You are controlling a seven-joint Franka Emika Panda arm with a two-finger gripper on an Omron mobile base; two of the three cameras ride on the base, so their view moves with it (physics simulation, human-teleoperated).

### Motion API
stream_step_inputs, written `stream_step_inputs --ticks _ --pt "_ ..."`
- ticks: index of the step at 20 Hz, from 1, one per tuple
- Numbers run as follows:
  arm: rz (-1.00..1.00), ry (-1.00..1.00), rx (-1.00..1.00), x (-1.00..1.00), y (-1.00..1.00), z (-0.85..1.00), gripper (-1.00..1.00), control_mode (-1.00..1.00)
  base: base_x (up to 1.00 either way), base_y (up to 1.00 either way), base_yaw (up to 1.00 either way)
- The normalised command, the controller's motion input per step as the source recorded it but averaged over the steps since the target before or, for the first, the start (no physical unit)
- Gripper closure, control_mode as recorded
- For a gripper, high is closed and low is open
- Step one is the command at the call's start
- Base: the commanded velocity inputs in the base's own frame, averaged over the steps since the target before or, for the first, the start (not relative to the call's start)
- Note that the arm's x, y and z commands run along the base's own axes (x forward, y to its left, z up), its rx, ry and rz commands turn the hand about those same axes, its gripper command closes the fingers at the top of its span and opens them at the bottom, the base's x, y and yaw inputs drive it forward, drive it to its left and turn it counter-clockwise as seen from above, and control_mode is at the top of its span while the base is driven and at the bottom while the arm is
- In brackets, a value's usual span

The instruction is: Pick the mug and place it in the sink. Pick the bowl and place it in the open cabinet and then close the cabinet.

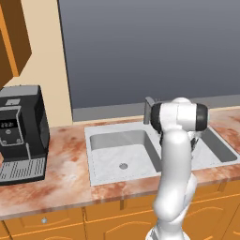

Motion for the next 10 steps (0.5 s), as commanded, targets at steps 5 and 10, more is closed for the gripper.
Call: stream_step_inputs --ticks 5,10 --pt "0.08 0.06 0.01 0.58 0.00 -0.34 1.00 -1.00 0.00 0.00 0.00" --pt "0.10 0.05 0.08 0.59 0.00 -0.26 1.00 -1.00 0.00 0.00 0.00"
